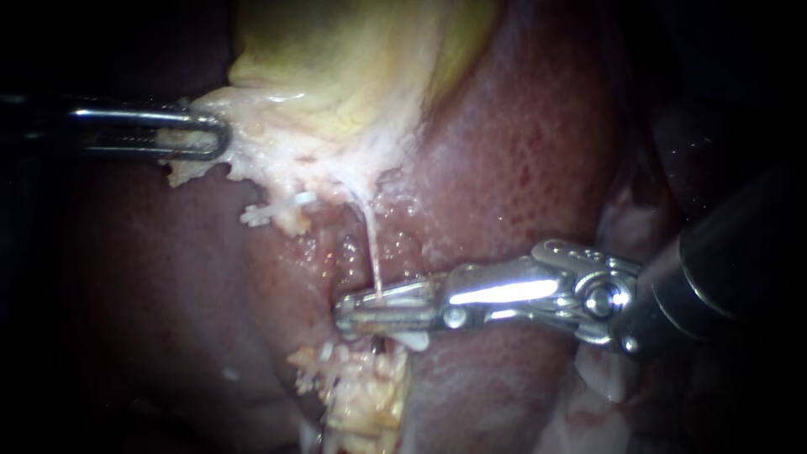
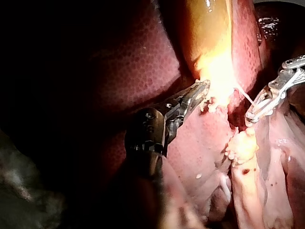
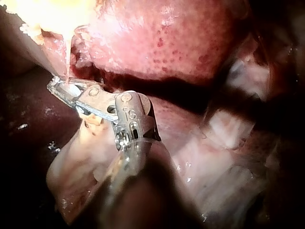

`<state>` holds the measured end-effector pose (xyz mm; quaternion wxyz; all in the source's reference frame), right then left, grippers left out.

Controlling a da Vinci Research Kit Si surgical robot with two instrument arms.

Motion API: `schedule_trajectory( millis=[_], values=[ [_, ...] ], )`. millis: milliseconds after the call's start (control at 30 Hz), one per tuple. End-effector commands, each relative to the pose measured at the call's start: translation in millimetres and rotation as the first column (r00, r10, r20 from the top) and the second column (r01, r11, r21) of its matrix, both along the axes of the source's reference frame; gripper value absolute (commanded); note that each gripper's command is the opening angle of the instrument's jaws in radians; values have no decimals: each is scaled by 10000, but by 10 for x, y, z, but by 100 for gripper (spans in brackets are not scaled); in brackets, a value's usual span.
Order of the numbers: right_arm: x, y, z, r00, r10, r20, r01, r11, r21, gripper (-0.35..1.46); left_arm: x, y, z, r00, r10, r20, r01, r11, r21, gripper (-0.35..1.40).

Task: Going back second clip right tube

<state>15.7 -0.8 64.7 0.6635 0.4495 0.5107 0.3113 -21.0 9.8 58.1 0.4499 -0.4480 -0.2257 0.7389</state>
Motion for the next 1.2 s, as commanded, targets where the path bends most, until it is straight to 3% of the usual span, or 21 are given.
schedule_trajectory(
  millis=[33,67,233,333,633,700,733,867,1067,1200],
  values=[
    [0,-1,1,9999,-105,-20,105,9999,13,-35,0,0,0,10000,-3,-3,3,10000,-4,-35],
    [1,-1,2,9998,-158,-113,158,9999,36,-35,0,0,0,10000,-3,-3,3,10000,-4,-35],
    [8,-8,13,9988,-361,-344,360,9993,-30,21,0,0,0,10000,-3,-3,3,10000,-4,-35],
    [14,-12,22,9995,-140,-282,136,9998,-143,37,0,0,-1,10000,-5,-5,5,10000,-4,-35],
    [19,-17,59,9992,402,-62,-406,9957,-838,45,-1,-2,-3,10000,-17,-13,17,10000,-6,-35],
    [18,-15,65,9976,688,79,-678,9935,-919,46,-1,-2,-3,10000,-17,-13,17,10000,-6,-35],
    [18,-13,69,9943,1044,207,-1017,9893,-1050,47,-1,-2,-3,10000,-17,-13,17,10000,-7,-35],
    [14,-7,80,9872,1517,488,-1455,9829,-1125,49,-1,-2,-2,10000,-18,-14,18,10000,-7,-35],
    [4,-2,90,9848,1610,647,-1530,9817,-1136,50,-1,-3,-3,10000,0,1,0,10000,1,-35],
    [-2,-2,87,9864,1513,641,-1416,9805,-1364,50,-1,-3,-3,10000,0,1,0,10000,1,-35]
  ],
)
